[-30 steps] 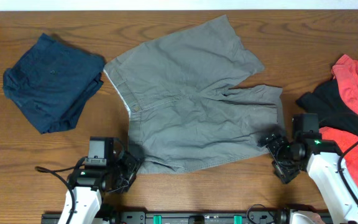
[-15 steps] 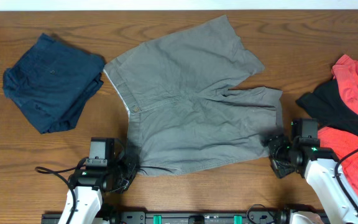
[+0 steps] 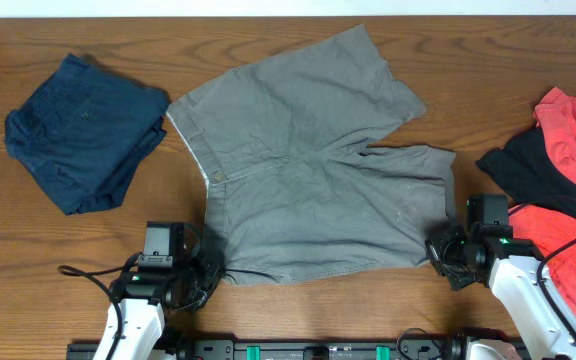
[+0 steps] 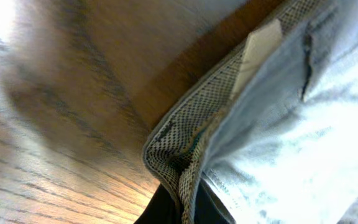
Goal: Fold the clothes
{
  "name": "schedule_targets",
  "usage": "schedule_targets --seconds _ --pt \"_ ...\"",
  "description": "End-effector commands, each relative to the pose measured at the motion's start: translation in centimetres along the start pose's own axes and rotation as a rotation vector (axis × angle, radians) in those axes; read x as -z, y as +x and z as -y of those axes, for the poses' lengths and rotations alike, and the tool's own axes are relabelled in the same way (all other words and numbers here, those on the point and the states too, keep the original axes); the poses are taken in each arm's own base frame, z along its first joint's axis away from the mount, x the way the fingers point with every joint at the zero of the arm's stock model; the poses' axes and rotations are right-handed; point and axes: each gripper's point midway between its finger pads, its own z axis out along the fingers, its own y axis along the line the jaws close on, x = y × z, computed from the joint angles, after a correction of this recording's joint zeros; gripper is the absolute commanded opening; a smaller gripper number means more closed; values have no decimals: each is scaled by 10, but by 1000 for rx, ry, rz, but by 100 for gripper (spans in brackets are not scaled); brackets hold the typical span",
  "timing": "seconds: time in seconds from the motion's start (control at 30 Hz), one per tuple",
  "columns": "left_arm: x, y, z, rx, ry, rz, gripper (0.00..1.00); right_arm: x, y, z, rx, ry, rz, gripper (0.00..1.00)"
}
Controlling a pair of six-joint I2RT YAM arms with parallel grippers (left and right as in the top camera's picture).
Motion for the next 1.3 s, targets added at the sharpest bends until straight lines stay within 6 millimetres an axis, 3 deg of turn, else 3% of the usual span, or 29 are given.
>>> schedule_targets --seconds 0.0,0.17,0.4,0.67,0.87,1.03,1.13,1.27 --pt "4 14 14 -167 65 -80 6 10 -2 -10 87 -22 16 1" --pt "20 25 16 -285 39 -134 6 57 -24 -33 155 -59 111 1" --pt "53 33 27 -382 48 -131 6 145 -58 -34 217 16 321 1" --pt "117 48 54 -484 134 -57 6 218 -62 -51 331 -35 429 1" --pt "148 53 72 -523 186 7 6 257 -65 -62 387 -69 511 1" --pt "150 20 73 -431 122 174 6 283 -77 -99 506 -167 614 1" --pt "156 -7 83 -347 124 306 6 282 -85 -130 564 -245 628 1" --pt "162 -35 96 -253 133 437 6 265 -91 -171 612 -331 576 1"
